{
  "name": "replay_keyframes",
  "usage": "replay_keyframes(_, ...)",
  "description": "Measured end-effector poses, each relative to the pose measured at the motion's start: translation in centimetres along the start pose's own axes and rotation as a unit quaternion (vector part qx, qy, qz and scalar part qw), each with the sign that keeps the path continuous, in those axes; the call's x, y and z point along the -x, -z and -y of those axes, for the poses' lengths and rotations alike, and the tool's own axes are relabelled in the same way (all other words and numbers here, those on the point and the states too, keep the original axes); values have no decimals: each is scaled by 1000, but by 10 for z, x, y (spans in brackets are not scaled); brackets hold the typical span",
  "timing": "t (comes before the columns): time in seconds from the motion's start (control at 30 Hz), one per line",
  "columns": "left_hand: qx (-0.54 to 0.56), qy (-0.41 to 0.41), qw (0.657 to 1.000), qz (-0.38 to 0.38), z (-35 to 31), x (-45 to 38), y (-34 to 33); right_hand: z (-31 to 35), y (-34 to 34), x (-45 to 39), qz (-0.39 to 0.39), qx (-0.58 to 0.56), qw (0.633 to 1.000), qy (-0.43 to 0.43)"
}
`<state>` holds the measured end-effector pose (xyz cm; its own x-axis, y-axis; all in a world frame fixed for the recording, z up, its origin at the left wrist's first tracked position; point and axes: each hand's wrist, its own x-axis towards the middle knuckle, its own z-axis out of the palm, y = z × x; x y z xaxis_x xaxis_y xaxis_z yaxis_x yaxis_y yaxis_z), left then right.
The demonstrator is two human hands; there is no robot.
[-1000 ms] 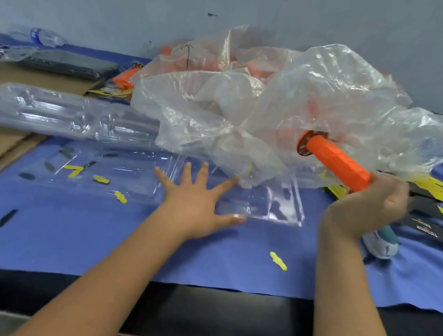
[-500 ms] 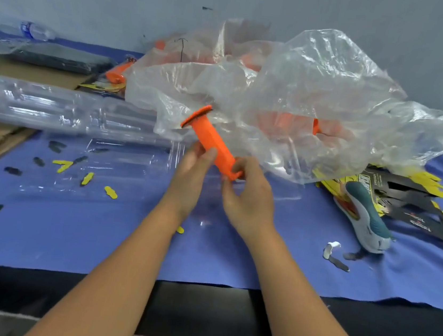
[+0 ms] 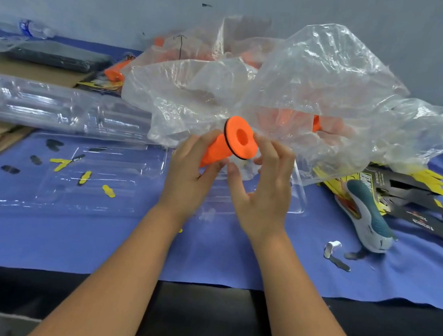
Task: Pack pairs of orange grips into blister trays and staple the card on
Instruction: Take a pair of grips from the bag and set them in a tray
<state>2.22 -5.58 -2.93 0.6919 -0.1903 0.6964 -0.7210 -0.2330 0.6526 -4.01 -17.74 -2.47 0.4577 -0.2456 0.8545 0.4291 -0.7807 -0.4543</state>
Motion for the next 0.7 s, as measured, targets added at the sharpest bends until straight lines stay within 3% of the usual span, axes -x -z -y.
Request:
replay_keyframes(0.23,-23,10,999,43,-2,0,1,-8,2,-2,-26,48,999,4)
replay_keyframes(0.37,-101,10,995,20,1,-3,9,-13,6,-8,-75,11,983,-169)
replay_keyframes(0.5,-140,74,987,-39,4,-6,21,-27,11,-13,-124,-19,925,-360)
replay_keyframes(0.6,-243,118,962,34,10,-8,24,-28,13,-16,-150,-52,903,-399)
replay_keyframes(0.7,-294,149,935,132,16,-6,25,-23,12,-16,-137,-62,909,-390)
